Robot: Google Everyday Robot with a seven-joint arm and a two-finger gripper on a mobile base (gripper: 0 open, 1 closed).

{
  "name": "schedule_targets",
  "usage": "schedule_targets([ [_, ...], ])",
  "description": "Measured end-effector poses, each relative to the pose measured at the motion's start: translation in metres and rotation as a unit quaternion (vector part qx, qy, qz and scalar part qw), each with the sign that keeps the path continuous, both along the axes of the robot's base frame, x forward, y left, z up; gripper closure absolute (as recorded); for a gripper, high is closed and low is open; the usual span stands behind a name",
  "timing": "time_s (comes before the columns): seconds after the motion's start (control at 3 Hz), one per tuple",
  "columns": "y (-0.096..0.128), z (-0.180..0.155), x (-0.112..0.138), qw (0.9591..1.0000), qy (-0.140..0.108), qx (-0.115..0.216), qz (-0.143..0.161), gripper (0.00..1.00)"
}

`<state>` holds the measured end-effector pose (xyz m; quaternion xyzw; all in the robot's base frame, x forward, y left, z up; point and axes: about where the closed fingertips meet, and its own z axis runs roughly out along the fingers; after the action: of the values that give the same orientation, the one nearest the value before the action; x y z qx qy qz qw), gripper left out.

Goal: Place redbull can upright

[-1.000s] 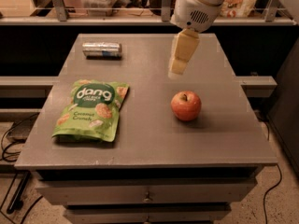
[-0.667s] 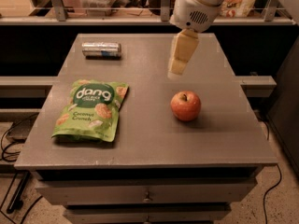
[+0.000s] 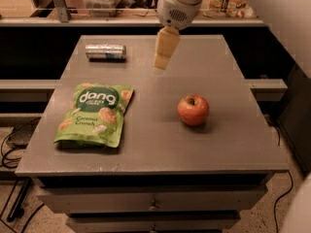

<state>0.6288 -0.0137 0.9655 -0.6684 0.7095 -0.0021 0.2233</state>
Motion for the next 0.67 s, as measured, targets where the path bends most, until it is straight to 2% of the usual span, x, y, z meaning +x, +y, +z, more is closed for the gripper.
schedule_targets([
  [0.67,0.071,-0.010,0.059,0.9995,-0.014,0.003,0.029,0.00],
])
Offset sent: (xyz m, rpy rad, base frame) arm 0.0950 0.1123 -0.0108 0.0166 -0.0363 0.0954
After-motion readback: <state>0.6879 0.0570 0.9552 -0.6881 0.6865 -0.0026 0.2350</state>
